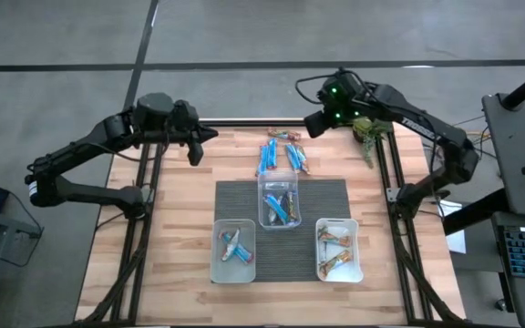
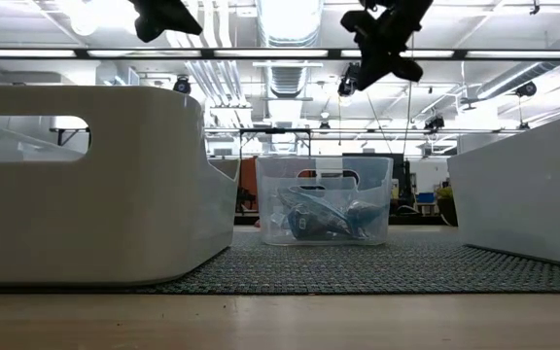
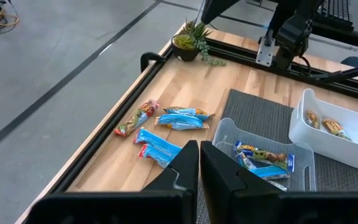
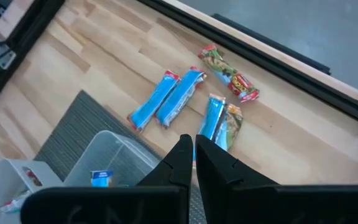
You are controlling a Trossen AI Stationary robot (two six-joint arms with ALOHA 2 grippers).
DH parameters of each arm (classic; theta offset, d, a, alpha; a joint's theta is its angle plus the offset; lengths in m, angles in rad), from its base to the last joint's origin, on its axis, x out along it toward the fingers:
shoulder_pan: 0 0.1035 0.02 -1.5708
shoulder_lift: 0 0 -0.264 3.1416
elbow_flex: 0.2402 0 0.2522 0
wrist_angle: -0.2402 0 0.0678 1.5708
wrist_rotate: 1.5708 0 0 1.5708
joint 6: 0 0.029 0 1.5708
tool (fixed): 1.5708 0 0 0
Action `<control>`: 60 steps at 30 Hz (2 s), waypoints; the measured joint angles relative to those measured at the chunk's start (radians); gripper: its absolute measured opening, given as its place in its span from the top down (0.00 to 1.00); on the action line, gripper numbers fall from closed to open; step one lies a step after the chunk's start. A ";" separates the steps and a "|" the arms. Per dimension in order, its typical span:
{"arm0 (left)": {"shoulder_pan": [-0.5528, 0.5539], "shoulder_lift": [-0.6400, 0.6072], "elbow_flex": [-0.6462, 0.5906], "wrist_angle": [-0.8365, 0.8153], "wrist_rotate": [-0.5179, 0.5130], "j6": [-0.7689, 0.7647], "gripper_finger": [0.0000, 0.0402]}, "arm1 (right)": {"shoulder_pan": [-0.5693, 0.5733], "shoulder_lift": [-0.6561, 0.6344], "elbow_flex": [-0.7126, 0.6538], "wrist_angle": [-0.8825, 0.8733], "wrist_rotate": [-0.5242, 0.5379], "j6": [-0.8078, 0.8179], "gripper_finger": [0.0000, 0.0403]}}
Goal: Pick and place Granola Bars by type
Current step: Put the orange granola bar into the white bin
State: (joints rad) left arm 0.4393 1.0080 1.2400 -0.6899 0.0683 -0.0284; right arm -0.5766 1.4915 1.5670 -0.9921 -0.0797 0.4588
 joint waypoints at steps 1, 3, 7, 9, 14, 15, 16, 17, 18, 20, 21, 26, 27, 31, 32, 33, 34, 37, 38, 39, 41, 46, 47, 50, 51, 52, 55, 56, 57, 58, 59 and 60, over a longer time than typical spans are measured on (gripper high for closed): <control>0.000 0.000 0.000 0.000 0.000 0.000 1.00 | -0.002 0.007 0.002 -0.001 0.000 0.000 0.97; 0.000 0.000 0.000 0.000 0.000 0.000 1.00 | -0.005 0.018 0.009 -0.001 -0.001 0.000 0.97; 0.000 0.000 0.000 0.000 0.000 -0.005 1.00 | -0.014 0.038 0.034 -0.004 -0.007 0.000 0.97; 0.000 0.000 0.000 0.000 -0.001 -0.006 1.00 | -0.022 0.048 0.055 -0.005 -0.009 0.000 0.97; 0.000 0.000 0.000 0.000 -0.001 -0.009 1.00 | -0.065 0.088 0.144 -0.093 -0.010 0.008 0.97; 0.000 0.000 0.000 0.000 -0.001 -0.009 1.00 | -0.073 0.103 0.166 -0.131 -0.011 0.008 0.97; 0.000 0.000 0.000 0.001 -0.001 -0.010 1.00 | -0.080 0.119 0.189 -0.165 -0.017 0.005 0.97; 0.000 0.000 0.000 0.001 -0.001 -0.014 1.00 | -0.087 0.136 0.210 -0.195 -0.024 0.000 0.97; 0.000 0.000 0.000 0.001 -0.001 -0.017 1.00 | -0.093 0.152 0.232 -0.226 -0.026 -0.004 0.97; 0.000 0.000 0.000 0.001 -0.001 -0.022 1.00 | -0.101 0.186 0.272 -0.274 -0.028 -0.016 0.97; 0.000 0.000 0.000 0.001 -0.001 -0.023 1.00 | -0.104 0.203 0.292 -0.291 -0.027 -0.020 0.97; 0.000 0.000 0.000 0.001 -0.001 -0.032 1.00 | -0.110 0.289 0.376 -0.345 -0.027 -0.042 0.97; 0.000 0.000 0.000 0.001 -0.001 -0.032 1.00 | -0.110 0.305 0.390 -0.353 -0.027 -0.044 0.97; 0.000 0.000 0.000 0.001 -0.001 -0.036 1.00 | -0.104 0.356 0.409 -0.363 -0.027 -0.050 0.97; 0.000 0.000 0.000 0.001 -0.001 -0.036 1.00 | -0.102 0.368 0.406 -0.365 -0.027 -0.052 0.97; 0.000 0.000 0.000 0.001 -0.001 -0.036 1.00 | -0.099 0.376 0.401 -0.365 -0.027 -0.056 0.97; 0.000 0.000 0.000 0.001 -0.001 -0.036 1.00 | -0.097 0.381 0.390 -0.365 -0.027 -0.063 0.97; 0.000 0.000 0.000 0.001 -0.001 -0.036 1.00 | -0.086 0.389 0.349 -0.362 -0.027 -0.067 0.97; 0.000 0.000 0.000 0.000 -0.001 -0.036 1.00 | -0.083 0.389 0.330 -0.363 -0.026 -0.070 0.97; 0.000 0.000 0.000 0.001 -0.001 -0.036 1.00 | -0.080 0.389 0.311 -0.358 -0.026 -0.070 0.97; 0.000 0.000 0.000 0.001 -0.001 -0.036 1.00 | -0.075 0.388 0.269 -0.332 -0.024 -0.070 0.97; 0.000 0.000 0.000 0.001 -0.002 -0.036 1.00 | -0.069 0.386 0.176 -0.265 -0.022 -0.067 0.97; 0.000 0.000 0.000 0.001 -0.002 -0.036 1.00 | -0.066 0.386 0.159 -0.253 -0.023 -0.066 0.97; 0.000 0.000 0.000 0.001 -0.002 -0.036 1.00 | -0.060 0.385 0.106 -0.181 -0.022 -0.054 0.97; 0.000 0.000 0.000 0.001 -0.002 -0.036 1.00 | -0.060 0.385 0.091 -0.167 -0.022 -0.051 0.97; 0.000 0.000 0.000 0.001 -0.002 -0.036 1.00 | -0.060 0.385 0.075 -0.151 -0.022 -0.050 0.97; 0.000 0.000 0.000 0.001 -0.002 -0.036 1.00 | -0.057 0.384 0.025 -0.080 -0.019 -0.038 0.97; 0.000 0.000 0.000 0.001 -0.002 -0.036 1.00 | -0.057 0.384 0.011 -0.071 -0.018 -0.035 0.97; 0.000 0.000 0.000 0.001 -0.002 -0.036 1.00 | -0.057 0.384 -0.002 -0.061 -0.017 -0.033 0.97; 0.000 0.000 0.000 0.001 -0.002 -0.036 1.00 | -0.056 0.384 -0.014 -0.045 -0.017 -0.029 0.97; 0.000 0.000 0.000 0.001 -0.002 -0.035 1.00 | -0.056 0.384 -0.025 -0.032 -0.016 -0.022 0.97; 0.000 0.000 0.000 0.001 -0.002 -0.035 1.00 | -0.056 0.384 -0.036 -0.027 -0.015 -0.014 0.97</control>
State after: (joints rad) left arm 0.4393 1.0080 1.2396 -0.6891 0.0658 -0.0639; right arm -0.6323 1.8759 1.5308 -1.0194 -0.0943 0.4445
